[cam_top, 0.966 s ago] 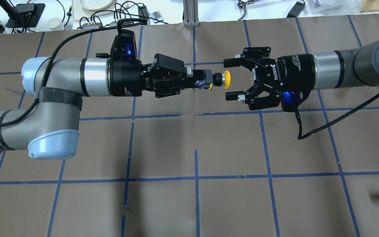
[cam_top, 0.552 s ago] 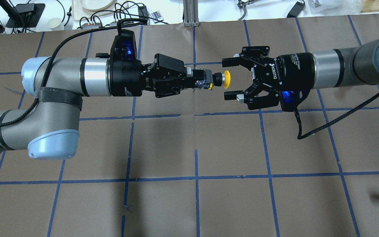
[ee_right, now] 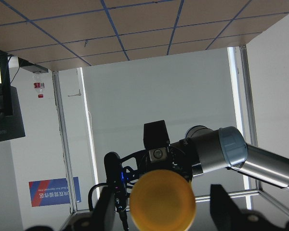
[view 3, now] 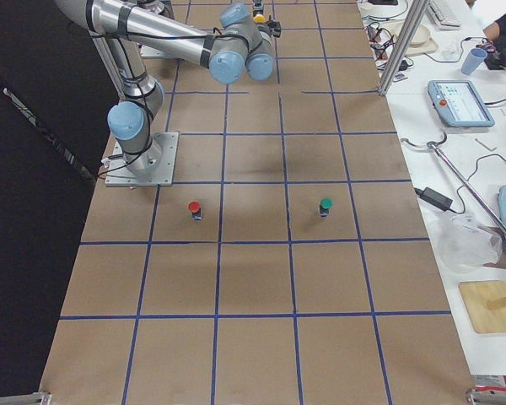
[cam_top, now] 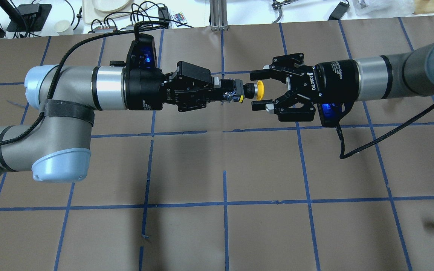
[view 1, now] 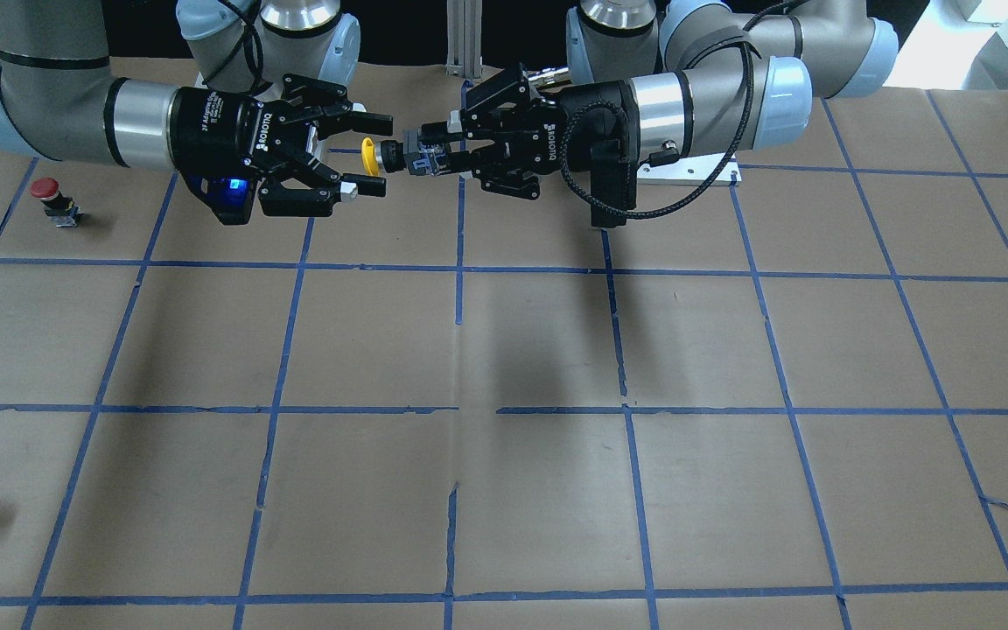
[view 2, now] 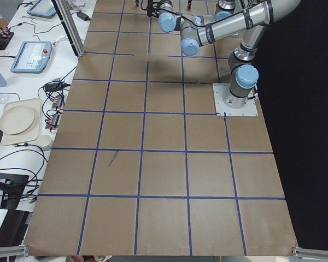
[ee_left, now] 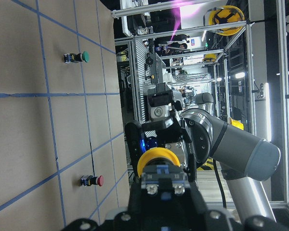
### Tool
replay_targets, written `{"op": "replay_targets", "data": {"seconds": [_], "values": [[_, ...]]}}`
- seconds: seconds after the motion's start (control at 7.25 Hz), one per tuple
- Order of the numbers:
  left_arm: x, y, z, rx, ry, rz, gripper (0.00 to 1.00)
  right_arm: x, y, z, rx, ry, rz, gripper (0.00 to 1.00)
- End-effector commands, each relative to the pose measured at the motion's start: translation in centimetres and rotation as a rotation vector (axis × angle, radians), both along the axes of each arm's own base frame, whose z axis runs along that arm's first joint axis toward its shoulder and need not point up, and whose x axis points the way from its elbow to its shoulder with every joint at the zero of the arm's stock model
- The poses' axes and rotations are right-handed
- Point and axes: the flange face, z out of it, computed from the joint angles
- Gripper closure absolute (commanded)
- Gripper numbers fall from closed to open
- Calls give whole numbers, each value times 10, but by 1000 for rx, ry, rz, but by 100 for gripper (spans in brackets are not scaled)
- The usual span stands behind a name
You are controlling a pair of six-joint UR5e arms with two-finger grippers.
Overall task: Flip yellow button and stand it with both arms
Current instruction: 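Bring the right gripper onto the yellow button held by the left gripper and close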
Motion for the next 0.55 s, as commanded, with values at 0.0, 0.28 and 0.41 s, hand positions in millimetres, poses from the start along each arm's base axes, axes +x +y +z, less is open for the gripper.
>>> {"op": "replay_targets", "data": {"seconds": [0.0, 0.28, 0.41], "values": [[1, 0, 0, 3, 1, 2, 99, -1, -1, 2, -2, -1, -5, 92], [0, 0, 1, 3, 4, 0, 98, -1, -1, 2, -3, -2, -7, 96], [1, 0, 0, 4, -2, 3, 75, -1, -1, 2, -1, -2, -7, 97]]}}
